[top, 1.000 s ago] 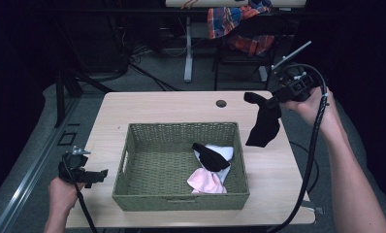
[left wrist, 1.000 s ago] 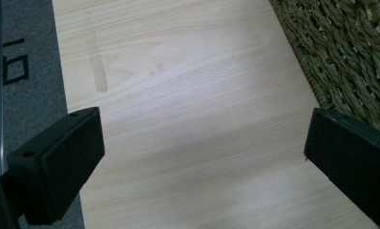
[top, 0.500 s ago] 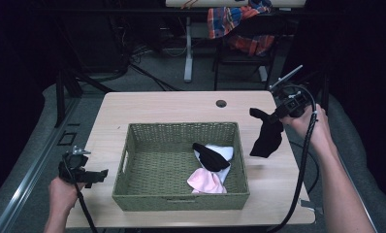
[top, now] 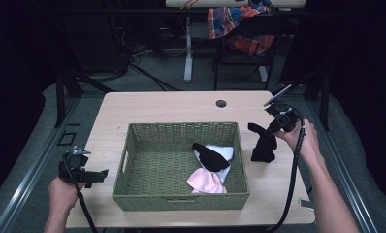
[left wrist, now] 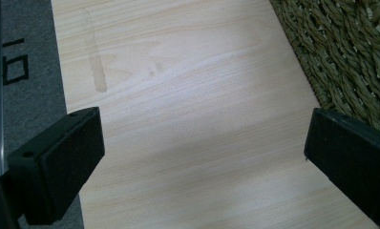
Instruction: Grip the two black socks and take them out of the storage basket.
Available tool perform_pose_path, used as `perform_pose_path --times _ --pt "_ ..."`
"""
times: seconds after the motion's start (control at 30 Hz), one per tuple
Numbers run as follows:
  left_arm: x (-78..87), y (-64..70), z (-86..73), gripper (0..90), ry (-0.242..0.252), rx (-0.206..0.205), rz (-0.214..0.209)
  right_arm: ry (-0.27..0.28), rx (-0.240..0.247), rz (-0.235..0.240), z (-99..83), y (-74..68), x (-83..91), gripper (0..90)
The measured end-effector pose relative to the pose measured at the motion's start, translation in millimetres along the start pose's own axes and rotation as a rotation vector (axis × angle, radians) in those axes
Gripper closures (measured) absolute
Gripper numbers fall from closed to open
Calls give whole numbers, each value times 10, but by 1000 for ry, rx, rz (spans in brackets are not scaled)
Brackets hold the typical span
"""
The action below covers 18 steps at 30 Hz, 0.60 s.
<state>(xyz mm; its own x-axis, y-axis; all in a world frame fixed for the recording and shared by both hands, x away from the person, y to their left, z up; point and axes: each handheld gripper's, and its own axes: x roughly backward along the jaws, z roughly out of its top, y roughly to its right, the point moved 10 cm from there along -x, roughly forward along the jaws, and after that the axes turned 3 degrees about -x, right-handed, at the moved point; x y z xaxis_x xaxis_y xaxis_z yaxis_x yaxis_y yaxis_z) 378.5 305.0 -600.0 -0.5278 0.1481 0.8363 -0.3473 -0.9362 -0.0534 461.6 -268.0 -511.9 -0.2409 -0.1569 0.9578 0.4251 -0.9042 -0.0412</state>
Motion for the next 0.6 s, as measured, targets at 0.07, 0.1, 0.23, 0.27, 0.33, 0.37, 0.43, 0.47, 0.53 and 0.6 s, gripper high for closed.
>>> perform_pose_path --times 0.07,0.1,0.23,0.27,0.33,0.37,0.43,0.47,0.53,0.6 --pt "-2 -2 0 2 1 0 3 7 -14 9 -8 1 -68 865" --pt "-3 -1 0 2 1 0 3 -24 0 8 -32 21 -78 865" --pt "-3 2 -1 2 0 2 4 -28 -9 8 -53 34 -168 865" --pt "-3 3 0 2 0 0 3 -26 -14 9 -58 32 -197 865" --pt "-3 4 0 2 0 1 3 -24 -25 21 -68 21 -269 864" --pt "-4 4 0 2 0 2 3 -30 -20 24 -77 23 -298 865" --pt "-5 4 0 2 0 2 2 -28 -34 31 -89 11 -368 863" --pt "-6 4 -2 2 0 2 2 -24 -40 38 -89 6 -401 862" --pt "-9 6 -4 2 -2 1 0 -31 -41 44 -103 11 -456 856" --pt "-8 5 -4 2 -1 2 1 -46 -41 50 -122 18 -497 849"
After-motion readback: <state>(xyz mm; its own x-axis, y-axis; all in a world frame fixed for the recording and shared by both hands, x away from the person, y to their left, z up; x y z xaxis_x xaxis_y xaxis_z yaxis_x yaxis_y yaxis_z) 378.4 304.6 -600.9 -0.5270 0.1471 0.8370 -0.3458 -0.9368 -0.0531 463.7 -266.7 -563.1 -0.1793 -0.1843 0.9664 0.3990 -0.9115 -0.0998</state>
